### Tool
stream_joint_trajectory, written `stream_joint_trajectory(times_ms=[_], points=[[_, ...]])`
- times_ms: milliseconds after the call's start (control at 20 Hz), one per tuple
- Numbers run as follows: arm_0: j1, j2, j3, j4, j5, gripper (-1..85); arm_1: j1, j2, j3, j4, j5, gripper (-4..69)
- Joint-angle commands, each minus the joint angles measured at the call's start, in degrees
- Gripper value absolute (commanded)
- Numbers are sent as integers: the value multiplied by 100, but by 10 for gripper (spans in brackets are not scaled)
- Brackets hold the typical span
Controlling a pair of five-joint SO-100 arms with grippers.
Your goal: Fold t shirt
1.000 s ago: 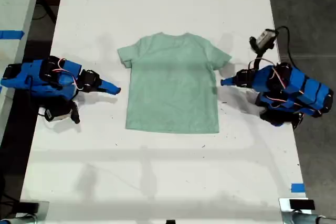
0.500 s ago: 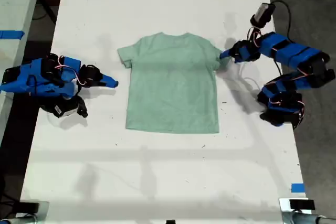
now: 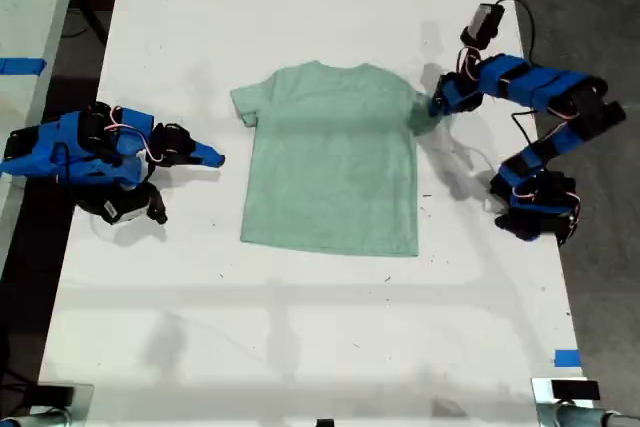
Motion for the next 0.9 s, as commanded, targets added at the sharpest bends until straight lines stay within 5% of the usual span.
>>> stream_joint_trajectory(times_ms=[0,200,500,750,850], points=[[9,26,229,0,-88,-2,-457,967,-765,545,-105,20],[0,26,229,0,-105,-2,-1775,1564,-1318,606,70,20],[9,26,229,0,-105,-2,-3489,940,-1283,-1046,510,20],[9,26,229,0,-114,-2,-3621,554,-1547,-914,475,239],[9,26,229,0,-114,-2,-3480,896,-1582,-571,439,260]])
